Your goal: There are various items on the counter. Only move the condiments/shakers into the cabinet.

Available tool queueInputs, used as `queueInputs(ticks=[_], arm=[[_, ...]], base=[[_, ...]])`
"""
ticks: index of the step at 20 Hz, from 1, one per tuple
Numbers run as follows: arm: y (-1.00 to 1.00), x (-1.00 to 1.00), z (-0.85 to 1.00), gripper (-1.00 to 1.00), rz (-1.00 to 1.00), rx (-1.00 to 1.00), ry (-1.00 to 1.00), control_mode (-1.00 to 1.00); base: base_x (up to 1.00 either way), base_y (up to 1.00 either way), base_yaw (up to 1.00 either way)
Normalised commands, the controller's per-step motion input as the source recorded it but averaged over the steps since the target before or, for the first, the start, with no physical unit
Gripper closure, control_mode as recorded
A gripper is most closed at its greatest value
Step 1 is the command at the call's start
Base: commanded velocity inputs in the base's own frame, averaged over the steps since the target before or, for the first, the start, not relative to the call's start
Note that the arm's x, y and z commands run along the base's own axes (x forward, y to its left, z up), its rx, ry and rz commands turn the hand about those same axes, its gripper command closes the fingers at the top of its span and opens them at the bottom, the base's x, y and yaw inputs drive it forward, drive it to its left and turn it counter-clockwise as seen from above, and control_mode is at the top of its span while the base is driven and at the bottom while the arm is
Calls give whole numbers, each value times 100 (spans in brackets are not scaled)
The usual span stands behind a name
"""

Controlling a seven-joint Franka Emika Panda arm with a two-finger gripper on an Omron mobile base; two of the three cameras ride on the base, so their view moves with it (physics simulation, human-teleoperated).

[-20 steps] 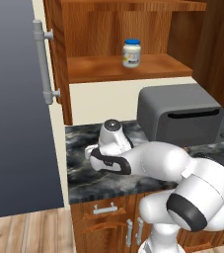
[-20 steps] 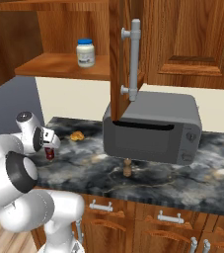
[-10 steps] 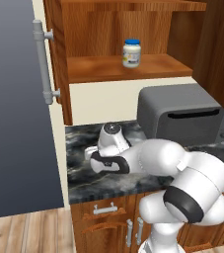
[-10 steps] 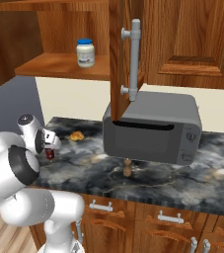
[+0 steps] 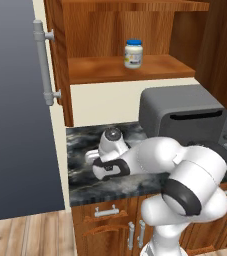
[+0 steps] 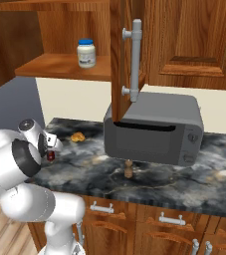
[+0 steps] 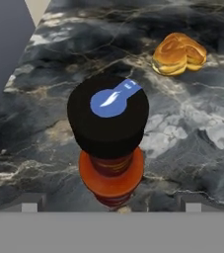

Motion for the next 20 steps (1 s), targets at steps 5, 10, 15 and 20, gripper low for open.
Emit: queueInputs(ticks=[5, 10, 15, 20], arm=[[2, 5, -3, -100, 0, 0, -4, -100], [1, 11, 0, -100, 0, 0, -3, -100], [0, 12, 0, -100, 0, 0, -2, -100], [2, 4, -1, -100, 0, 0, -1, -100]], base=[[0, 0, 0], [0, 0, 0], [0, 0, 0], [0, 0, 0]])
